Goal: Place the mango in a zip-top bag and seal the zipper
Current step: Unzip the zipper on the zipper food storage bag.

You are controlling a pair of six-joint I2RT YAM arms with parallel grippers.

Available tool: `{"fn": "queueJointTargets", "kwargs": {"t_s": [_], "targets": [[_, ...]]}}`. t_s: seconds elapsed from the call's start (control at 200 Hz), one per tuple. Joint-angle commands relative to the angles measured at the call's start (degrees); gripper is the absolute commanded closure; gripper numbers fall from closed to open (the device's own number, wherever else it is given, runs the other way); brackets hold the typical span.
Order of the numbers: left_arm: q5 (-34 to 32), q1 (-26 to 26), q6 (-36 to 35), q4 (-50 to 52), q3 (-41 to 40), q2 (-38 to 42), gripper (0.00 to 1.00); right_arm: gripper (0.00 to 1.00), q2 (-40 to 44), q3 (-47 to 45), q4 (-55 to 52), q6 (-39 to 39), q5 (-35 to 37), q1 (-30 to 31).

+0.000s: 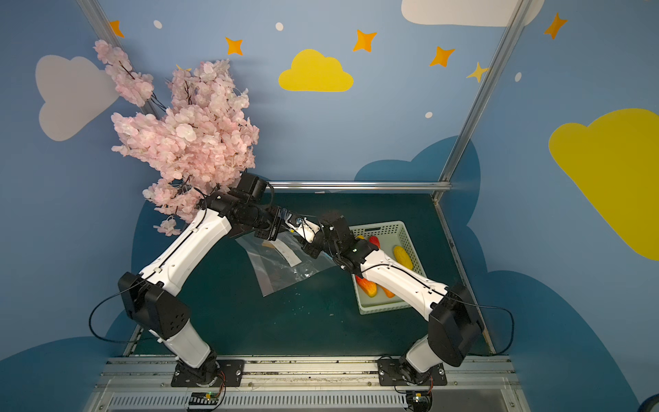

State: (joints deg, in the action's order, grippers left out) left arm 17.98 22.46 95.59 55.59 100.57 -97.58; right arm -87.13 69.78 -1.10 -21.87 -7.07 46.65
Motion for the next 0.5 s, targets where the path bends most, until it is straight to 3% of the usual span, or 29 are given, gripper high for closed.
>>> {"fn": "queueJointTargets", "kwargs": {"t_s": [0.0,0.496], "targets": [[0.0,-0.2,-1.0,1.2,-0.3,1.6,0.97,0.68,0.4,2.6,-0.7,-1.1,-3.2,0.4],[0.0,-0.2,-1.4,1.6,0.4,1.6,0.97,0.76,-3.9,6.3,-2.5,-0.5,-4.5,0.5]]}}
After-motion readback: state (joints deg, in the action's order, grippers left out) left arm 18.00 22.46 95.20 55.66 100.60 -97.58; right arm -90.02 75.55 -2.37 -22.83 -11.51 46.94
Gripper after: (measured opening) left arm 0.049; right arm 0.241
